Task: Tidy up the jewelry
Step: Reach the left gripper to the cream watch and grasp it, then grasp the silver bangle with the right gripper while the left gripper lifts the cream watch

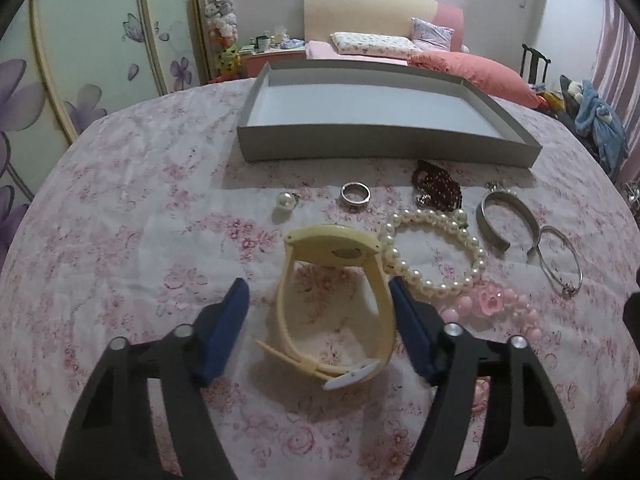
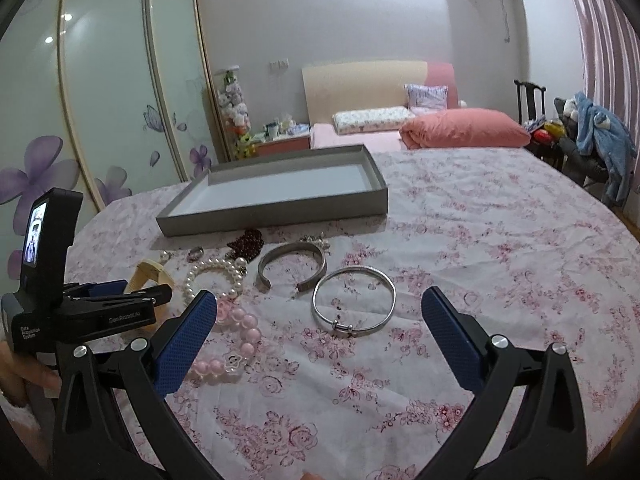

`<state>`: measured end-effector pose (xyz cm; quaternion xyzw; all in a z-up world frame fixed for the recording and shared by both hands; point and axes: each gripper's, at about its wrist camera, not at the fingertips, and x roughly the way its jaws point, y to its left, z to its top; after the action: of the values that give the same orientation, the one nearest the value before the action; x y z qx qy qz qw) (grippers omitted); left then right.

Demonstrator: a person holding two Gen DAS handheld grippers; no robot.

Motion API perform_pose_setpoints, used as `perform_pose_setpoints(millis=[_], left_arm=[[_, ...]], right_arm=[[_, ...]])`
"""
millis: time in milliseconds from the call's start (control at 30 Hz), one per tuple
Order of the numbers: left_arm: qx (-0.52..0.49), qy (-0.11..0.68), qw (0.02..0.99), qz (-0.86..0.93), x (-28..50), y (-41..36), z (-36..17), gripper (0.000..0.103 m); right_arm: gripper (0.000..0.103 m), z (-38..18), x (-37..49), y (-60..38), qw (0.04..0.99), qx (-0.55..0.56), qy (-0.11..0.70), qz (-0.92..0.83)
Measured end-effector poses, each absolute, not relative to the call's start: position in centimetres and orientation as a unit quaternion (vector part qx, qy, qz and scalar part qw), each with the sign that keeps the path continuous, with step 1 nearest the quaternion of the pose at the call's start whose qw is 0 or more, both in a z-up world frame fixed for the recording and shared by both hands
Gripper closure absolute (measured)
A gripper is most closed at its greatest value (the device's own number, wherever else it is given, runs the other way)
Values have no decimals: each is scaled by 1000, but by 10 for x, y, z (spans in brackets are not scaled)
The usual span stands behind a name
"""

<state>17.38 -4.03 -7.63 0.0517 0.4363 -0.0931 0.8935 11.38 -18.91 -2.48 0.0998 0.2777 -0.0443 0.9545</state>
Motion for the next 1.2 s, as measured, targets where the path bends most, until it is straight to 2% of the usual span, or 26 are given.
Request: perform_pose_setpoints(millis=[167,200,800,900,967,1000,1033,1200], left_arm=[[43,433,896,-93,178,-35,-77,60],[37,434,895,-94,179,-31,-76,61],[43,430,898,-85,183,-15,-75,63],[44,428,899,-86,184,-15,-76,63],[44,428,898,-85,184,-15,-76,63],[45,428,899,-85,185,-14,-76,62],[45,428,899,-85,184,-15,-76,62],[45,428,899,-86,185,-16,-75,62]], right_arm=[[2,-34,134,-194,939,83,330,-52],[2,-37,140,-196,934,79,344,-54],[3,-67,192,-211,891,61,446,-63],[11,-65,194,-209,892,53,445,-65],[20,-64,194,-210,894,51,441,-60],[28,-62,193,-209,896,48,438,-56],[33,-61,193,-209,898,46,435,-52],[33,-61,191,-212,900,52,431,-41]])
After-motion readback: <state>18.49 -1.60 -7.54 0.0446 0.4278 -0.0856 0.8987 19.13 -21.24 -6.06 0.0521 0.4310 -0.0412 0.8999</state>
